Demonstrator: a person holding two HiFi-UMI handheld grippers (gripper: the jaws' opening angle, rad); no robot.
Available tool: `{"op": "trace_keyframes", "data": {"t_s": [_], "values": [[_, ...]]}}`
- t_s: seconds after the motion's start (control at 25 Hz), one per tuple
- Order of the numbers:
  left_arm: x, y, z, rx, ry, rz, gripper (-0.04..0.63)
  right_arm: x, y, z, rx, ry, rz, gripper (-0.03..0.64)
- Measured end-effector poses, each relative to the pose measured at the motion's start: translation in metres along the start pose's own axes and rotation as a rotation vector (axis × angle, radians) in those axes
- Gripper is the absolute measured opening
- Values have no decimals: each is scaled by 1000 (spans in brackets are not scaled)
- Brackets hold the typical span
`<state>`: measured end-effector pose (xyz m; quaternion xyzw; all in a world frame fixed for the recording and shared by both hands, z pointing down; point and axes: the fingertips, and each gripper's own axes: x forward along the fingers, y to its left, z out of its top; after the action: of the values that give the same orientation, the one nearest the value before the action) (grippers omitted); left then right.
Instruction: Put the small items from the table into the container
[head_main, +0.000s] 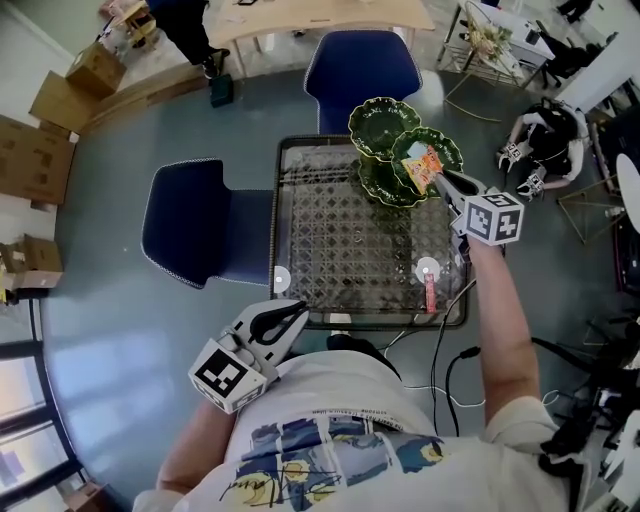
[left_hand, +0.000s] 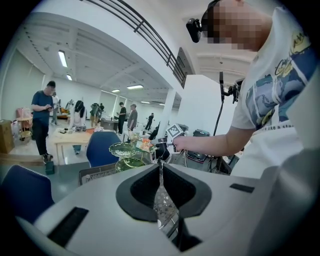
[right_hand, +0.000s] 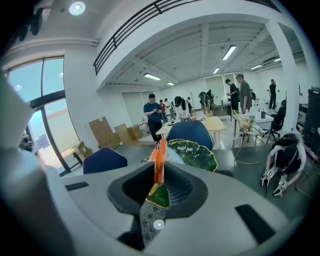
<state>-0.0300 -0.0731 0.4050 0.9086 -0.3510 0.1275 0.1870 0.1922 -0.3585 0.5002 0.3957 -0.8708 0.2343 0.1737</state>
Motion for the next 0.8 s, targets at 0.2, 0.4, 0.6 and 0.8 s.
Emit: {"op": "trace_keyframes", "data": {"t_s": [0.2,0.4,0.6,0.8], "values": [[-3,1,-2,-9,-3,-3,11,0,2,4,-5,-13,-8,60],[-6,-3,-3,-9,-11,-13,11,-10,0,10,-1,-43,-27,88],[-13,-8,-5,-7,-22,-24,11,-29,6,20,-13,-78,-46,95],[-34,-11,-9,-3,-36,-37,11,-50,28,26,-100,-99,-127,94]]}}
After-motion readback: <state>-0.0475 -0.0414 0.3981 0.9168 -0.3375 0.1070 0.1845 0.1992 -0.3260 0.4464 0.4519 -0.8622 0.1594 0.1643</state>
